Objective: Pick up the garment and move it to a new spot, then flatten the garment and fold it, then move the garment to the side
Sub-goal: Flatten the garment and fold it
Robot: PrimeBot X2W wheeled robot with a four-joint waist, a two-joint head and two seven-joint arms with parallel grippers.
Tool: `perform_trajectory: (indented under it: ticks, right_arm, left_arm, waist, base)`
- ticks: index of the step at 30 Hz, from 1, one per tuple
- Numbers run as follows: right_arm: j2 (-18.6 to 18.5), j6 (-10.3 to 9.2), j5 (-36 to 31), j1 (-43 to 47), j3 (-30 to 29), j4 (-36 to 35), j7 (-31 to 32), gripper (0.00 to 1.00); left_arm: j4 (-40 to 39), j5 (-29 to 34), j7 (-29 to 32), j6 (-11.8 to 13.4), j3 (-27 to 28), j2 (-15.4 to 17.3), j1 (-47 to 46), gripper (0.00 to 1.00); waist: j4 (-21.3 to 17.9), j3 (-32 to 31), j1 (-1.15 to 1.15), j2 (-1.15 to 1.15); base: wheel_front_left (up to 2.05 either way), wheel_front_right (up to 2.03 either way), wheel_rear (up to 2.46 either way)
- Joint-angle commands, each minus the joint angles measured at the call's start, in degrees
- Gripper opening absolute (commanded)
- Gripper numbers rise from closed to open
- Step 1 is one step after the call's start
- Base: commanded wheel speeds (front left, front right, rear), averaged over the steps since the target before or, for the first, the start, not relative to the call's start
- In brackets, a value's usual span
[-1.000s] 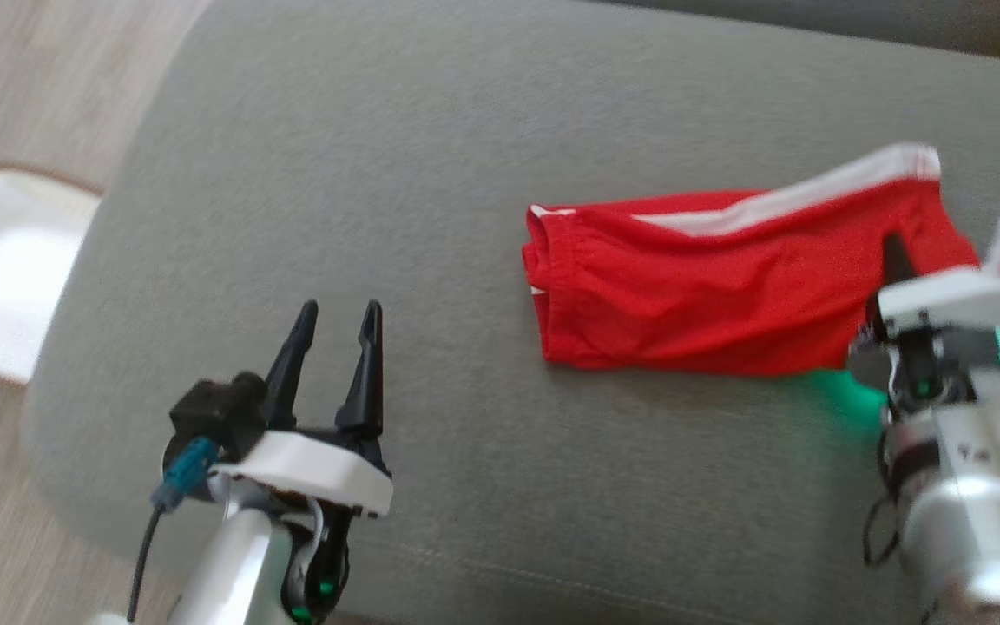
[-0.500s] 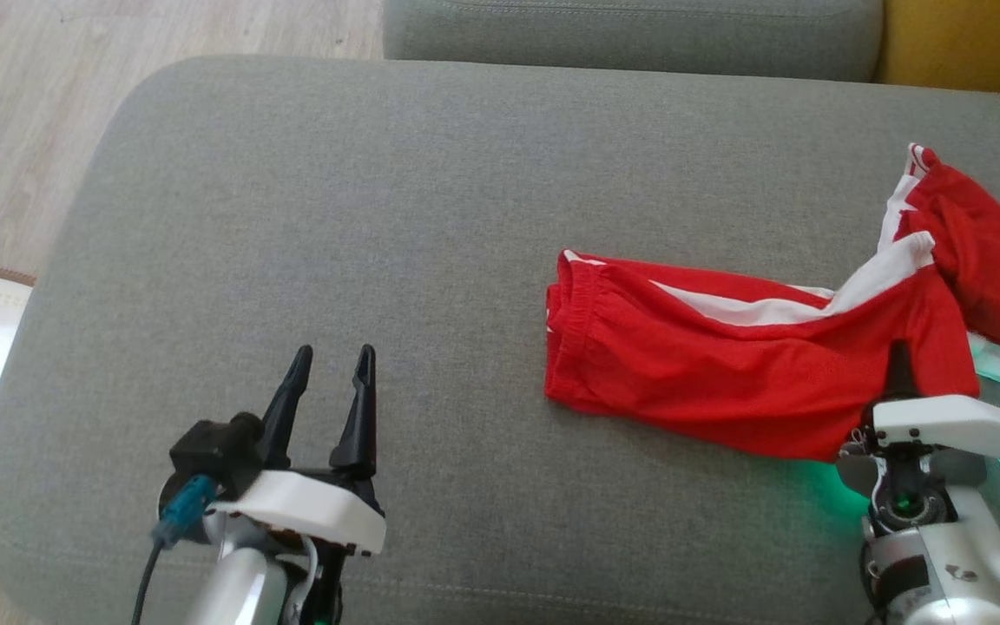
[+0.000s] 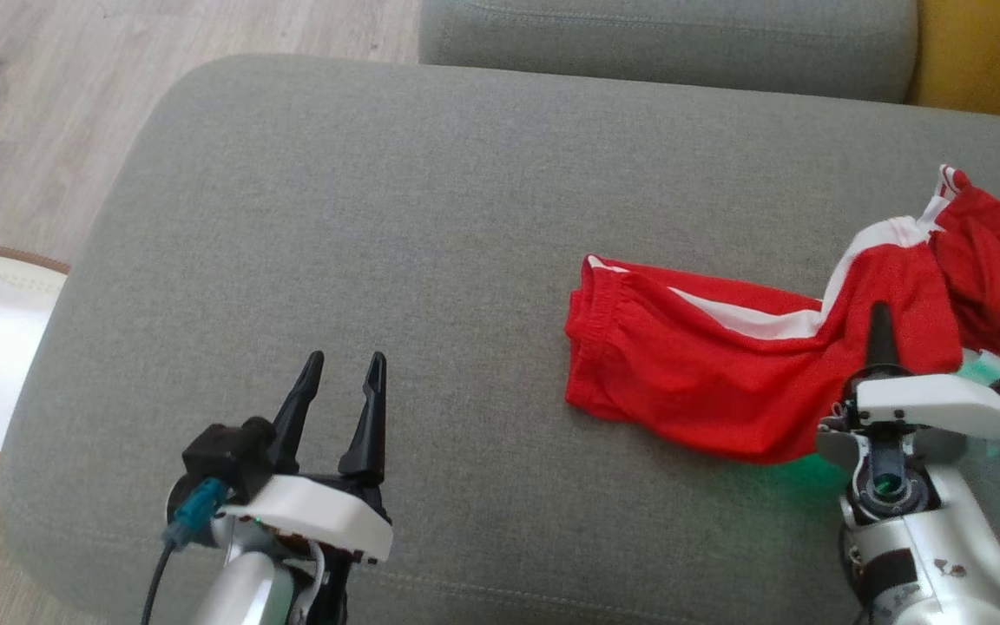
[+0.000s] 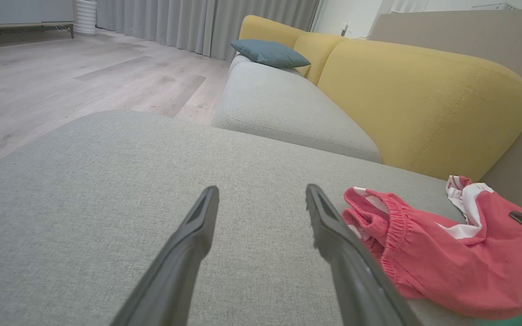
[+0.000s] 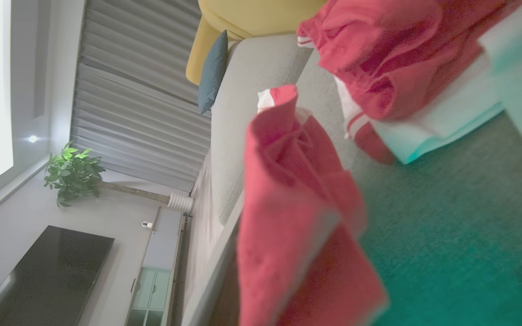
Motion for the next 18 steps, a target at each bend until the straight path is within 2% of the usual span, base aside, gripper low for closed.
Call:
perform_trajectory:
  ticks: [1,11,18]
  right_arm:
    - [0.28,0.02,0.85,-0.39,2.34,-2.77,-0.07,0.00]
    - [0.28,0.02,6.65,3.54,14.47,-15.07,0.52,0.00]
    - [0.28,0.02,7.04,3.10,21.66,-15.00,-0.52,0.00]
  left_arm:
    - [-1.43,0.46,-0.46,-0.21,2.00,0.40,-0.81,1.00]
    - [-1.20,0.46,-0.46,0.11,1.68,0.40,-0.05,1.00]
    - [-1.21,0.31,-0.46,0.14,1.54,0.40,0.22,1.00]
  waist:
    - [0.22,-0.31,0.00,0.00]
    - [0.99,-1.85,0.00,0.00]
    - [1.86,-2.07,0.00,0.00]
  base:
    - [0.00,0.00,0.00]
    - [0.00,0.00,0.00]
    - [0.00,0.00,0.00]
